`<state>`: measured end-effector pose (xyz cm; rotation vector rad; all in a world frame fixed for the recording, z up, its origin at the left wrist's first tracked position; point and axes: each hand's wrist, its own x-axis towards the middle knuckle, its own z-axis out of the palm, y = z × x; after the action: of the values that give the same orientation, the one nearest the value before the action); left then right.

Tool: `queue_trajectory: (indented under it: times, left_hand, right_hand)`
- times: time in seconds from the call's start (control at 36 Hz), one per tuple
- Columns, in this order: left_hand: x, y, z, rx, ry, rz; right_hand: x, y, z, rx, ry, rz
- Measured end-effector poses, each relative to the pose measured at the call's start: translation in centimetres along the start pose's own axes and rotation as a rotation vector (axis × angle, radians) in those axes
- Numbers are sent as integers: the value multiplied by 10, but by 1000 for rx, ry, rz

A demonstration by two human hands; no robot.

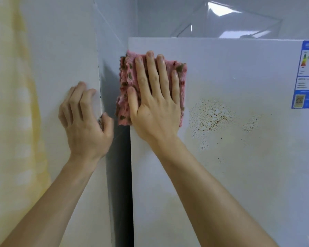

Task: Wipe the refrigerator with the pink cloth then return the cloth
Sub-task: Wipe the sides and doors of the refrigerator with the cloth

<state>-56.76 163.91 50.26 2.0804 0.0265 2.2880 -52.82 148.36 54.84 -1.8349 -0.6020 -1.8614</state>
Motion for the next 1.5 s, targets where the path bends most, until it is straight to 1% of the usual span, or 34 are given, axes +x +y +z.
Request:
queue_trajectory:
  times: [0.08, 0.19, 0.39, 0.5, 0.61, 0.72, 0.86, 1.06, 1.17, 1.36, 1.5]
  left_hand:
    - [7, 1, 2, 23, 19, -3]
    - [14, 2, 2, 26, 22, -7]
    - [12, 2, 1, 34, 13, -2]
    - [9, 1, 2, 7, 17, -2]
    - [11, 1, 5, -18, 28, -10]
    - [10, 2, 6, -27, 33, -25]
    - [12, 2, 5, -9, 38, -21]
    - [13, -1, 2, -4, 25, -1]
    - [11, -2, 2, -33, 10, -2]
    - [11, -1, 4, -13, -11, 21]
    - [12, -1, 4, -16, -13, 20]
  right_hand:
    - [25, 2, 1, -28, 10, -9]
    - [22, 5, 1, -7, 35, -37]
    - [-25, 6, -5, 3, -36, -29]
    - [-59, 14, -6, 122, -4, -18]
    - [-78, 26, -12, 31, -56, -97]
    - [-85, 26, -15, -46, -88, -73]
    - [-69, 23, -11, -75, -60, -55]
    - [3, 30, -8, -42, -31, -45]
    - [15, 33, -8, -41, -31, -47]
    - [-20, 34, -10, -76, -55, 4]
    - [-75, 53, -20, -98, -103, -32]
